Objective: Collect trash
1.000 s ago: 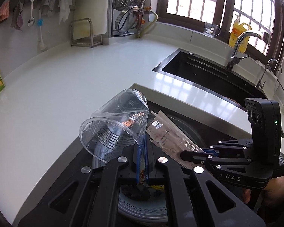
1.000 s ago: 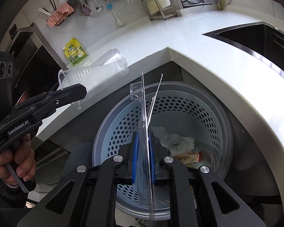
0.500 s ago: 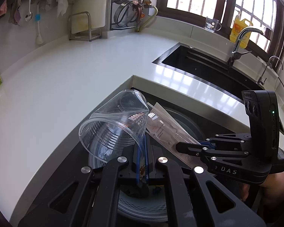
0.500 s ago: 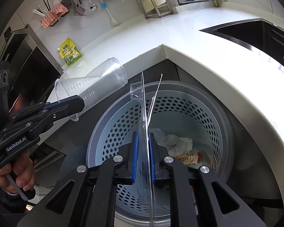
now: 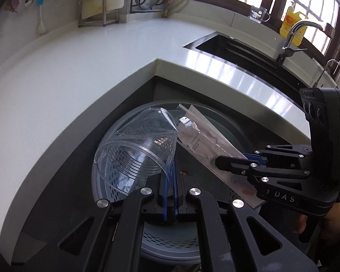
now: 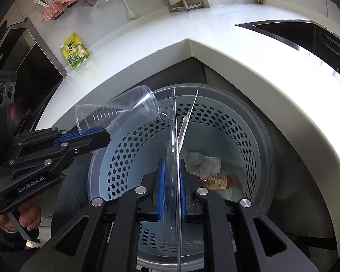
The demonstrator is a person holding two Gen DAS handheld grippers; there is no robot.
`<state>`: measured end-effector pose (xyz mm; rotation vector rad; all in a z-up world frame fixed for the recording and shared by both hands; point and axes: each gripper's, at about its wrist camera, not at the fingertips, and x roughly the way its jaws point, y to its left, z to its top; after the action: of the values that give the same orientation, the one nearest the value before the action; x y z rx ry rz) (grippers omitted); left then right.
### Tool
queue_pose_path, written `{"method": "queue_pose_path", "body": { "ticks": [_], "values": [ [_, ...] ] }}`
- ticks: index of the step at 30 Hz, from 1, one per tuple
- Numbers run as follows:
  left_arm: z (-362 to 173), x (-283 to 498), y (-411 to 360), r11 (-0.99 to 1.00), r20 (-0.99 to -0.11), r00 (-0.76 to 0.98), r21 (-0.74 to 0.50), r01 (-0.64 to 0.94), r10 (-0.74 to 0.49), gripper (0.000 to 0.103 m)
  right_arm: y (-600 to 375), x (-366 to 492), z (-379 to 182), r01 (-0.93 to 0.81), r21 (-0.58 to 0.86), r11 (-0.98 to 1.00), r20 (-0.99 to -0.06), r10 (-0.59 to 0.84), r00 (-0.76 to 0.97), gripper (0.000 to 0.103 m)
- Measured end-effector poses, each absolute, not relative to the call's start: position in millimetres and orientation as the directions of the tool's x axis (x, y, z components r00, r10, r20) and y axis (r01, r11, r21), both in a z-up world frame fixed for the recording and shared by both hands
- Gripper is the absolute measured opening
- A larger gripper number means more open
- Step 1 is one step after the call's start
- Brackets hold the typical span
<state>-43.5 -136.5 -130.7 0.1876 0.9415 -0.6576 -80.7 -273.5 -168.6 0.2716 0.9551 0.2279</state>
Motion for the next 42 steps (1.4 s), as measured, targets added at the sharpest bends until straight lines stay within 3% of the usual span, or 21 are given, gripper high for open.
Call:
{"method": "queue_pose_path", "body": {
  "ticks": [22,24,25,28,29,30,31,32,36,40,42],
  "values": [
    [-185,-34,-144,0.793,-0.880,0.298,-0.133,0.595,-0.370,0.006,-280,-43,-204,-0.054,0.282,0.958,-0.822,0.270,0.501,0.015],
    [-188,-33,-144,0.797,-0.884,0.292,-0.135,0.589,-0.365,0.006,-277,-41,-203,-0.047,0.274,0.961,-0.823,0.260,0.506,0.030],
    [-189,-32,-143,0.798,-0.885,0.287,-0.141,0.586,-0.367,0.007,-277,-42,-202,-0.042,0.271,0.962,-0.819,0.253,0.515,0.048],
    [-187,-32,-142,0.804,-0.885,0.299,-0.127,0.581,-0.356,0.030,-278,-45,-200,-0.038,0.269,0.962,-0.814,0.248,0.526,0.053],
    [-184,-31,-141,0.810,-0.884,0.311,-0.116,0.575,-0.348,0.050,-281,-47,-200,-0.036,0.270,0.962,-0.813,0.248,0.527,0.057],
    [-182,-33,-140,0.820,-0.881,0.336,-0.096,0.564,-0.333,0.078,-282,-48,-198,-0.030,0.271,0.962,-0.811,0.244,0.532,0.061],
    [-177,-34,-137,0.829,-0.870,0.367,-0.079,0.554,-0.328,0.087,-282,-49,-196,-0.023,0.271,0.962,-0.807,0.240,0.540,0.067],
    [-172,-36,-136,0.835,-0.858,0.396,-0.066,0.547,-0.327,0.091,-283,-51,-193,-0.019,0.275,0.961,-0.801,0.240,0.548,0.071],
    [-160,-41,-134,0.841,-0.846,0.430,-0.037,0.540,-0.314,0.093,-290,-58,-184,-0.012,0.282,0.959,-0.782,0.237,0.576,0.078],
    [-148,-48,-132,0.847,-0.832,0.459,-0.024,0.531,-0.311,0.095,-293,-67,-174,-0.011,0.302,0.953,-0.759,0.248,0.602,0.094],
    [-144,-51,-133,0.849,-0.827,0.471,-0.015,0.529,-0.308,0.095,-291,-71,-168,-0.011,0.307,0.952,-0.746,0.248,0.618,0.094]
  ]
}}
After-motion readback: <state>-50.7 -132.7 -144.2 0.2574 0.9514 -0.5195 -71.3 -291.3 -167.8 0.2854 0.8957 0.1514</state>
